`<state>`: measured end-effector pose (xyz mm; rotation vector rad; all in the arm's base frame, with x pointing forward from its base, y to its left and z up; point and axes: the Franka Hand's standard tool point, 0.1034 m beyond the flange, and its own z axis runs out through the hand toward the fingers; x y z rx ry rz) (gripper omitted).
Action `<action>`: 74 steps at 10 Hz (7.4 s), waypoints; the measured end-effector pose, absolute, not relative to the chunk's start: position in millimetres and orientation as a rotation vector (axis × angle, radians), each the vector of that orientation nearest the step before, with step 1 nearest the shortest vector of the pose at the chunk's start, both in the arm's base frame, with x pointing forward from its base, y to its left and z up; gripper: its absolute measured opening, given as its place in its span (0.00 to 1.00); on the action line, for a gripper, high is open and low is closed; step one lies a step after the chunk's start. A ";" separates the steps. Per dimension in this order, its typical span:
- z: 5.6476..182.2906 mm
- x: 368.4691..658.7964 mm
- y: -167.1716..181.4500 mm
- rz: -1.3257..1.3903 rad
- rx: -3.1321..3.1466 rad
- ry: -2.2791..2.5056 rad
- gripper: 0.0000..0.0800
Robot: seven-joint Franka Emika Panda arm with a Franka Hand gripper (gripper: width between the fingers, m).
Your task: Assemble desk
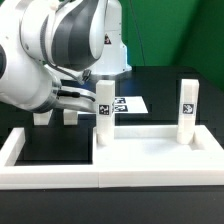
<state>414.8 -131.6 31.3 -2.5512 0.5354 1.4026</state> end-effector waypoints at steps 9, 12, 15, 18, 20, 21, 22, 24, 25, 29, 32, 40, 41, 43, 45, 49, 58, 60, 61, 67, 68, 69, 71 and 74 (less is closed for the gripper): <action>26.6 415.0 -131.8 1.399 -2.564 0.544 0.81; 27.8 413.3 -134.4 1.366 -2.540 0.493 0.81; 27.1 412.8 -134.7 1.368 -2.539 0.494 0.81; 46.9 411.7 -130.6 1.370 -2.495 0.505 0.81; 50.8 409.6 -127.6 1.339 -2.485 0.521 0.81; 49.5 410.7 -128.1 1.330 -2.494 0.523 0.81; 46.3 412.6 -128.2 1.315 -2.510 0.527 0.81; 38.1 410.6 -126.1 1.324 -2.513 0.523 0.81; 32.1 410.6 -124.4 1.323 -2.519 0.519 0.81; 13.3 406.3 -122.9 1.341 -2.530 0.523 0.81; 10.5 405.2 -123.9 1.346 -2.528 0.525 0.75; 10.4 405.1 -124.0 1.347 -2.528 0.525 0.36; 10.4 405.1 -124.0 1.347 -2.528 0.525 0.36; 19.6 403.8 -124.1 1.380 -2.499 0.519 0.36; 65.4 423.6 -127.7 1.364 -2.482 0.508 0.36; 154.0 454.6 -76.8 1.256 -2.604 0.650 0.36; 215.1 528.3 -8.7 0.581 -2.868 0.728 0.36; 216.0 547.7 -9.7 0.382 -2.911 0.723 0.36; 216.5 546.2 -4.1 0.282 -2.923 0.707 0.36; 216.8 605.1 39.0 -0.098 -2.780 1.327 0.36; 214.1 607.7 40.4 -0.162 -2.756 1.331 0.36; 212.7 605.5 40.3 -0.144 -2.763 1.327 0.36; 211.6 605.9 40.8 -0.143 -2.765 1.326 0.36; 215.5 609.0 52.4 -0.081 -2.939 1.372 0.36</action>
Offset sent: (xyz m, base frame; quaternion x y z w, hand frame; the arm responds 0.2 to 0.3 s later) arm -0.0013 0.0192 0.0016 0.0197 -0.0036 0.0155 0.9997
